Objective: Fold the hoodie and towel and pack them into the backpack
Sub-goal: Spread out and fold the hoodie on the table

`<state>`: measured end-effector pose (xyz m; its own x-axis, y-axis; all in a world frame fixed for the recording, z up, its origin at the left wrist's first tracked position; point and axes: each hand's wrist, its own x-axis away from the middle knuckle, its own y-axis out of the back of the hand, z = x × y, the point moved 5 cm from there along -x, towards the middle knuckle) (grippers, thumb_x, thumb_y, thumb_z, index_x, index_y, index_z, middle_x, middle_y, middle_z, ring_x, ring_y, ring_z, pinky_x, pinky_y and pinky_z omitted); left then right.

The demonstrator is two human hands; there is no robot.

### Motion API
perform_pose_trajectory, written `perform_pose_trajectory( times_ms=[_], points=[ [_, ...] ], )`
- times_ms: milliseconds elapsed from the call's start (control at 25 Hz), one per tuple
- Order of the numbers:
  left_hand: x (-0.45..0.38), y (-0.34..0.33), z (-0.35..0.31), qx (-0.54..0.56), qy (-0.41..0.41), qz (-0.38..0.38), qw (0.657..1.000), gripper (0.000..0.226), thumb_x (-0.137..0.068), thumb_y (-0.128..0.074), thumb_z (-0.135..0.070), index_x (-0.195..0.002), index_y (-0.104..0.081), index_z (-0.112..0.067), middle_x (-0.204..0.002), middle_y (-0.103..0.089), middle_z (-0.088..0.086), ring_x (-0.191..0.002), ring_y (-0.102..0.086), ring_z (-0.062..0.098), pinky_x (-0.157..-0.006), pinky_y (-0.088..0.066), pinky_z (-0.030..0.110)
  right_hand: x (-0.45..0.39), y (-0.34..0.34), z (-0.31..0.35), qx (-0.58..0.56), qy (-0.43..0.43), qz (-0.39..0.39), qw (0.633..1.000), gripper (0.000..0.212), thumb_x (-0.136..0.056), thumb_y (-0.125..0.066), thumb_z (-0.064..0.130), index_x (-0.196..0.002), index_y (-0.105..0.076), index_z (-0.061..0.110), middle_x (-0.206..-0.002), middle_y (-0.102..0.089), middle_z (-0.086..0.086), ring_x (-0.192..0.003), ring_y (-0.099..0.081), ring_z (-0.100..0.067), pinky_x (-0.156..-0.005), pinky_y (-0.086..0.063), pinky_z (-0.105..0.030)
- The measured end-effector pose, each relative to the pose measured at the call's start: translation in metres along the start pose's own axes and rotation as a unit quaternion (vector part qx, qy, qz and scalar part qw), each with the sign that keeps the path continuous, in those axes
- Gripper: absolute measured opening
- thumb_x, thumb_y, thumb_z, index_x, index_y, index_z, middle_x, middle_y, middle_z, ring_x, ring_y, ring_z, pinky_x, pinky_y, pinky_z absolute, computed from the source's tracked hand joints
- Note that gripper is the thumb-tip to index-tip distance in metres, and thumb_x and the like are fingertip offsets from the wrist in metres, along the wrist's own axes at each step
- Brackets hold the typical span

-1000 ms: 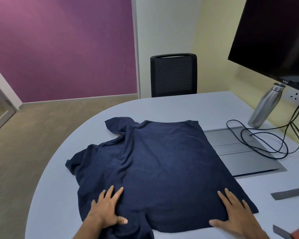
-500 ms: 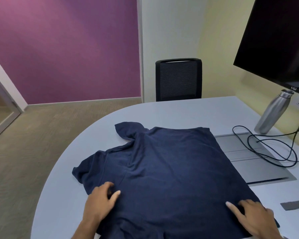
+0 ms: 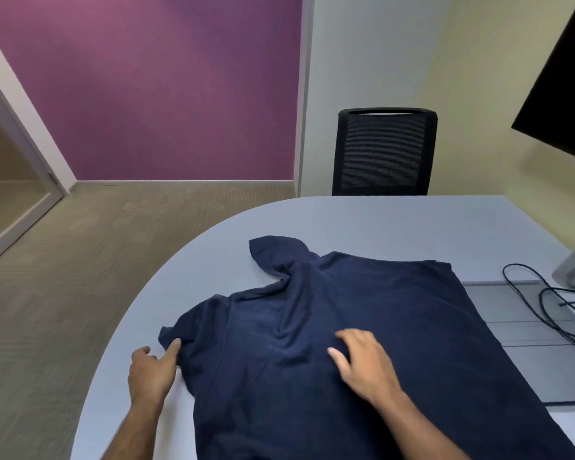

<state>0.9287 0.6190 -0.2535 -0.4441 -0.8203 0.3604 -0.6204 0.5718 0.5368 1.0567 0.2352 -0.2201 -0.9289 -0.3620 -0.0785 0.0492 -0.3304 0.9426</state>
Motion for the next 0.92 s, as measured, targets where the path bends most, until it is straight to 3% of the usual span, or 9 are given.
perform_pose_trajectory(
  times_ms=[120,200,280,440,560,640,720,800,920],
  points=[
    [-0.017,-0.008,0.006,-0.014,0.034,0.023,0.999,0.074,-0.086,-0.068,-0.054,-0.141,-0.046,-0.009,-0.136,-0.058,0.016,-0.125,-0.052,0.041,-0.106,-0.041,0.054,-0.062,-0.018,0.093,-0.037,0.083,0.058,0.994,0.046,-0.093,-0.054,0.044,-0.130,-0.059,0.018,-0.130,-0.062,0.002,-0.122,-0.053,-0.023,-0.103,-0.045,-0.039],
    [-0.035,-0.014,0.013,-0.071,0.045,0.038,0.996,0.060,-0.074,-0.065,-0.065,-0.115,-0.065,-0.020,-0.112,-0.069,0.006,-0.108,-0.059,0.035,-0.099,-0.047,0.053,-0.095,-0.038,0.145,-0.046,0.105,0.111,0.987,0.044,-0.095,-0.054,0.042,-0.131,-0.055,0.016,-0.136,-0.056,0.000,-0.128,-0.046,-0.024,-0.105,-0.042,-0.043],
    [-0.041,-0.016,0.014,-0.110,0.044,0.038,0.992,0.037,-0.078,-0.065,-0.058,-0.088,-0.066,-0.023,-0.090,-0.069,0.002,-0.093,-0.059,0.030,-0.091,-0.050,0.049,-0.113,-0.061,0.183,-0.052,0.115,0.160,0.979,0.044,-0.095,-0.055,0.038,-0.130,-0.051,0.013,-0.136,-0.052,-0.003,-0.128,-0.045,-0.027,-0.102,-0.043,-0.047],
    [-0.037,-0.016,-0.001,-0.065,-0.014,0.002,0.998,0.015,-0.092,-0.059,-0.034,-0.087,-0.056,-0.020,-0.087,-0.066,0.003,-0.087,-0.060,0.028,-0.089,-0.050,0.049,-0.117,-0.095,0.212,0.005,0.106,0.204,0.973,0.062,-0.094,-0.054,0.023,-0.150,-0.028,0.016,-0.138,-0.048,-0.004,-0.127,-0.042,-0.030,-0.102,-0.037,-0.050],
    [-0.014,-0.016,-0.030,0.064,-0.115,-0.012,0.991,0.010,-0.094,-0.057,-0.017,-0.090,-0.048,-0.018,-0.083,-0.063,0.002,-0.078,-0.061,0.024,-0.075,-0.053,0.048,-0.114,-0.087,0.199,-0.072,0.095,0.120,0.986,0.035,-0.083,-0.053,0.015,-0.113,-0.063,0.030,-0.110,-0.060,0.010,-0.108,-0.050,-0.018,-0.095,-0.038,-0.040],
    [0.016,-0.014,-0.065,0.123,-0.223,-0.037,0.966,0.014,-0.094,-0.058,-0.014,-0.092,-0.047,-0.022,-0.085,-0.064,-0.004,-0.078,-0.061,0.015,-0.070,-0.051,0.042,-0.110,-0.064,0.177,-0.220,0.055,0.012,0.974,0.021,-0.073,-0.055,0.016,-0.078,-0.062,0.034,-0.086,-0.061,0.015,-0.088,-0.055,-0.008,-0.086,-0.044,-0.032],
    [0.054,-0.018,-0.104,0.111,-0.401,-0.040,0.909,0.016,-0.086,-0.060,-0.016,-0.091,-0.051,-0.028,-0.083,-0.065,-0.006,-0.075,-0.058,0.012,-0.069,-0.046,0.032,-0.100,-0.049,0.136,-0.363,0.002,-0.077,0.929,0.026,-0.067,-0.059,0.007,-0.064,-0.056,0.033,-0.072,-0.060,0.012,-0.071,-0.056,-0.006,-0.071,-0.047,-0.022],
    [0.102,-0.041,-0.128,0.015,-0.619,0.012,0.785,0.017,-0.075,-0.061,-0.018,-0.089,-0.055,-0.027,-0.075,-0.062,-0.002,-0.070,-0.052,0.018,-0.063,-0.042,0.033,-0.084,-0.041,0.088,-0.424,-0.042,-0.085,0.901,0.018,-0.066,-0.064,0.008,-0.061,-0.055,0.023,-0.063,-0.058,0.009,-0.061,-0.050,-0.003,-0.062,-0.044,-0.024],
    [0.164,-0.089,-0.117,-0.154,-0.738,0.227,0.616,0.020,-0.077,-0.069,-0.023,-0.096,-0.067,-0.021,-0.085,-0.066,0.000,-0.080,-0.055,0.020,-0.064,-0.046,0.036,-0.062,-0.043,0.021,-0.428,-0.156,0.073,0.887,0.030,-0.062,-0.074,0.030,-0.058,-0.051,0.012,-0.060,-0.051,0.004,-0.064,-0.045,-0.012,-0.060,-0.037,-0.032]
  ],
)
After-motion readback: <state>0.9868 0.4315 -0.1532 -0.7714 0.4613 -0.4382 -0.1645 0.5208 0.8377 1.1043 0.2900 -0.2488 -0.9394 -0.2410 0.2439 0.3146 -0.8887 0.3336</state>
